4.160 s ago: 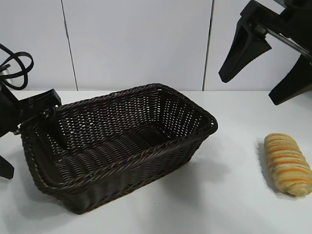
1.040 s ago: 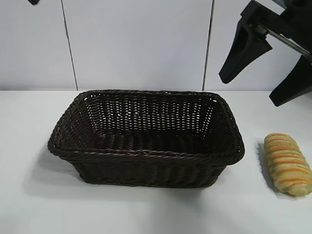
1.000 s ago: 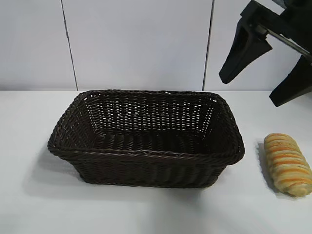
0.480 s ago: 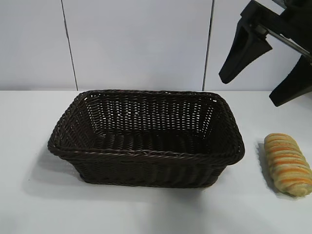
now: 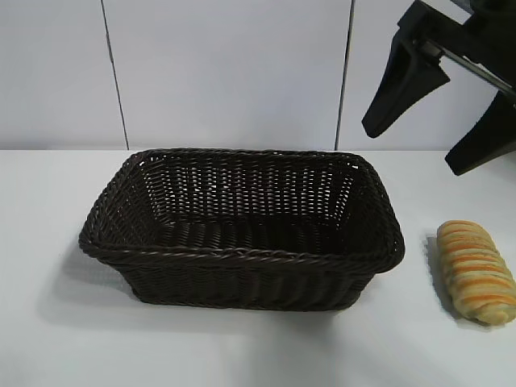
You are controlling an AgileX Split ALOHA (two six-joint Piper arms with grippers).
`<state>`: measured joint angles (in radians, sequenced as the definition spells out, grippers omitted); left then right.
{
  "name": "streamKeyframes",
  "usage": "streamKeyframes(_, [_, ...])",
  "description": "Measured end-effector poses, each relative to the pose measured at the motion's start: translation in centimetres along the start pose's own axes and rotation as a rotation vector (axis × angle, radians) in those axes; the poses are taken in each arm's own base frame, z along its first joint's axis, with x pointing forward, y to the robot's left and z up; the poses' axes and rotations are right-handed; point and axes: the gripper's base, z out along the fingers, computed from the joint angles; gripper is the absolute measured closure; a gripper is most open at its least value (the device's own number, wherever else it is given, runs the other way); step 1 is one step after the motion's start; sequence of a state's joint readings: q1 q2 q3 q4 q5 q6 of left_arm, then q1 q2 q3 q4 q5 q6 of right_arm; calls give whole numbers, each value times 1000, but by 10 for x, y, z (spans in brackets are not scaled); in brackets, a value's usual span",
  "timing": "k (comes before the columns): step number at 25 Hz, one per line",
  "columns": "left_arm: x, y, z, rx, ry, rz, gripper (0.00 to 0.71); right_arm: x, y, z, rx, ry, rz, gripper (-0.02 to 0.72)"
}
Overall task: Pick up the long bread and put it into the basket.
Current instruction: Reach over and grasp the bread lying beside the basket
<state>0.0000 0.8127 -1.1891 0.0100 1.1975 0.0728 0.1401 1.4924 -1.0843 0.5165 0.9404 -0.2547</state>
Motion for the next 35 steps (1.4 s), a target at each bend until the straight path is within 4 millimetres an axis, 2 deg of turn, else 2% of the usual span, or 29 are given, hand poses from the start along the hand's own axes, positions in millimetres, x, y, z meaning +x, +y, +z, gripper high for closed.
streamKeyframes(6, [52, -6, -11, 14, -106, -6, 16, 0, 0, 0, 0, 0, 0, 8])
streamKeyframes(12, [124, -12, -20, 14, -197, -3, 16, 0, 0, 0, 1, -5, -4, 8])
streamKeyframes(15, [153, -14, -16, 11, -229, -3, 16, -1, 0, 0, 2, -8, -11, 8])
streamKeyframes(18, [173, -16, -8, 14, -236, -27, 16, -1, 0, 0, 2, -8, -16, 8])
streamKeyframes(25, [193, -18, 16, 27, -119, -84, 16, -2, -1, 0, 6, -24, -19, 8])
streamKeyframes(35, [193, -22, 20, 68, -124, -70, 16, -5, -2, 0, 20, -54, -26, 8])
